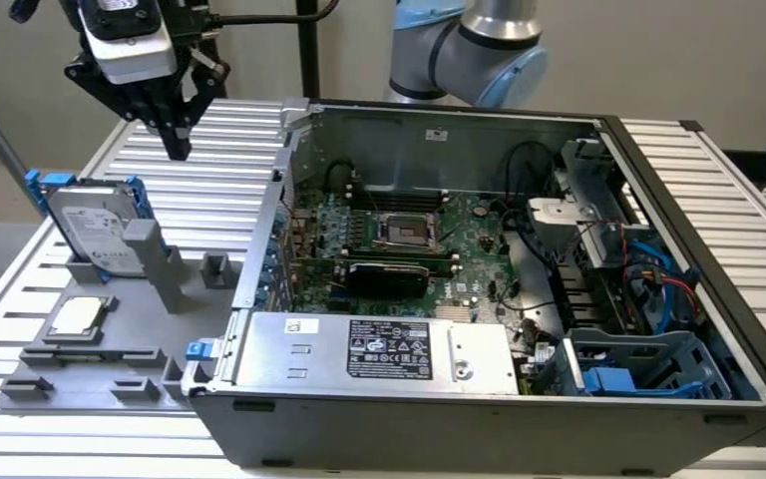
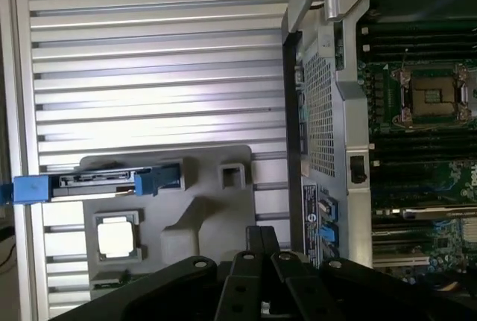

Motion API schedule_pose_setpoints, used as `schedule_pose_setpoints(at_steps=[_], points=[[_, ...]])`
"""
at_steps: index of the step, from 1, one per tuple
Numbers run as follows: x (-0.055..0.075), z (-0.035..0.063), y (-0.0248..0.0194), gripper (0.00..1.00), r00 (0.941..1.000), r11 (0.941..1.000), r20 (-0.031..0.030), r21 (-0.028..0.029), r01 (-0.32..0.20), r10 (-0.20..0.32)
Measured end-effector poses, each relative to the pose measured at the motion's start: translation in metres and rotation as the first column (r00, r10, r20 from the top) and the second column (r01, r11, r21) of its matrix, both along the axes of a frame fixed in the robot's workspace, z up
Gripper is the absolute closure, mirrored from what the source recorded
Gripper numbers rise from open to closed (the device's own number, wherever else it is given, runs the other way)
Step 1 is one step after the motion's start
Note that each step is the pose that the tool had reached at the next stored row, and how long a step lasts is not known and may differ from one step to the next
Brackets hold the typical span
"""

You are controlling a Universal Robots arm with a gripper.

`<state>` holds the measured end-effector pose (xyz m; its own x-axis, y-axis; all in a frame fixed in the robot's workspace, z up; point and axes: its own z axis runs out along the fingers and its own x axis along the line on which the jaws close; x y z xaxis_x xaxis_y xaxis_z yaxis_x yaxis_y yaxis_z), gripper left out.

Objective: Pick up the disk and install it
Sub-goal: 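Reach for the disk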

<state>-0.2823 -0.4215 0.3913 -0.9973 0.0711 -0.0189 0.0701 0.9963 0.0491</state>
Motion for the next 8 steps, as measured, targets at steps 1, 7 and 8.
schedule_pose_setpoints(at_steps=[1,7,8], points=[[-0.005,-0.0001,0.0,0.89,1.0,1.0,0.0001,0.0001,0.0,0.0],[-0.032,-0.0003,0.0002,0.89,1.0,1.0,0.0001,0.0001,0.0,0.0],[-0.036,-0.0004,0.0004,0.89,1.0,1.0,0.0001,0.0001,0.0,0.0]])
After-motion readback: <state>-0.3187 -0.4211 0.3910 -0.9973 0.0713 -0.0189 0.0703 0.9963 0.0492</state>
